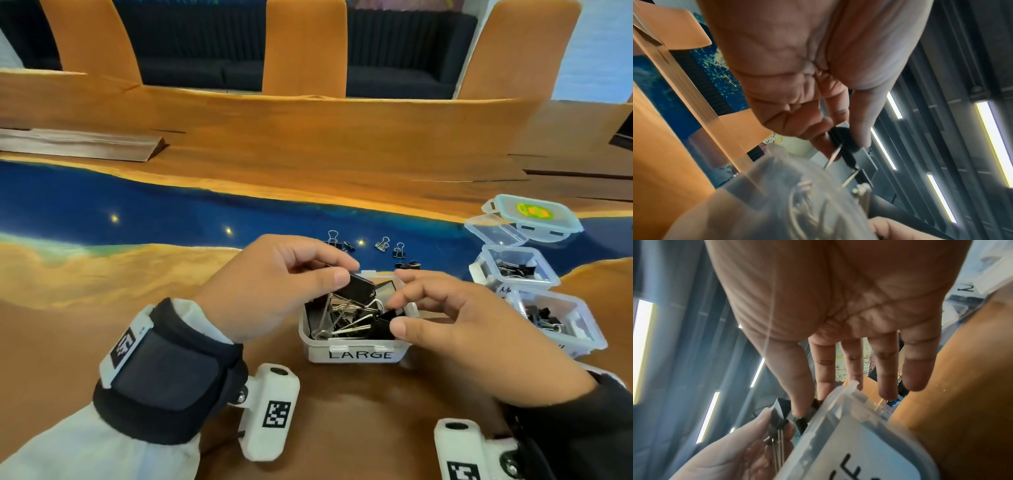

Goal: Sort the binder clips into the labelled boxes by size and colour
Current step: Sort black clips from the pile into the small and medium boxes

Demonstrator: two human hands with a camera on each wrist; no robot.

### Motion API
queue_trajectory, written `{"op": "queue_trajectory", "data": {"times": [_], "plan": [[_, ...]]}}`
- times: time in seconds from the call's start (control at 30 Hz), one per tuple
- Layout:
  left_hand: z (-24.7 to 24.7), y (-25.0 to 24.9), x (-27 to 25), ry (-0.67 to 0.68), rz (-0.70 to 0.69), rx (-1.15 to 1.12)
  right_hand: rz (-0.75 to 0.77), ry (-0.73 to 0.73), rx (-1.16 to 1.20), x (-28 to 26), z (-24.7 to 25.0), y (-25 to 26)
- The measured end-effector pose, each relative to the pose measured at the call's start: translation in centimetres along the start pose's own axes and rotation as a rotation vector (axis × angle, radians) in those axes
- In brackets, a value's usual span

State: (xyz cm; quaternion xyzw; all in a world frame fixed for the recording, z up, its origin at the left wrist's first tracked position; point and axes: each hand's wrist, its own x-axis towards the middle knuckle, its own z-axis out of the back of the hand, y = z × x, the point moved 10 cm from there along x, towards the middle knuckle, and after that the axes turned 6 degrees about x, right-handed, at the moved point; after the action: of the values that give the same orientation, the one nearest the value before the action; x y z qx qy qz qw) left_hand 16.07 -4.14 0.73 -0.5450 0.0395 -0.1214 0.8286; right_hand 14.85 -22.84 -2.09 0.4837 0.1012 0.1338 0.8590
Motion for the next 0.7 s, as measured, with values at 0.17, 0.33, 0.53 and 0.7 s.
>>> {"op": "queue_trajectory", "data": {"times": [0.17, 0.33, 0.53, 0.7], "plan": [[-0.6, 0.7, 0.0, 0.074, 0.057, 0.063, -0.003, 0.005, -0.002, 0.0, 0.0, -0.2], [0.9, 0.4, 0.0, -0.038, 0.047, 0.132, -0.009, 0.005, -0.001, -0.1, -0.1, -0.2], [1.1, 2.3, 0.0, -0.045, 0.216, -0.297, -0.017, -0.003, 0.010, -0.2, 0.0, -0.3], [-0.1, 2.4, -0.2, 0.046, 0.249, -0.235, -0.010, 0.002, 0.016, -0.2, 0.0, -0.2]]}}
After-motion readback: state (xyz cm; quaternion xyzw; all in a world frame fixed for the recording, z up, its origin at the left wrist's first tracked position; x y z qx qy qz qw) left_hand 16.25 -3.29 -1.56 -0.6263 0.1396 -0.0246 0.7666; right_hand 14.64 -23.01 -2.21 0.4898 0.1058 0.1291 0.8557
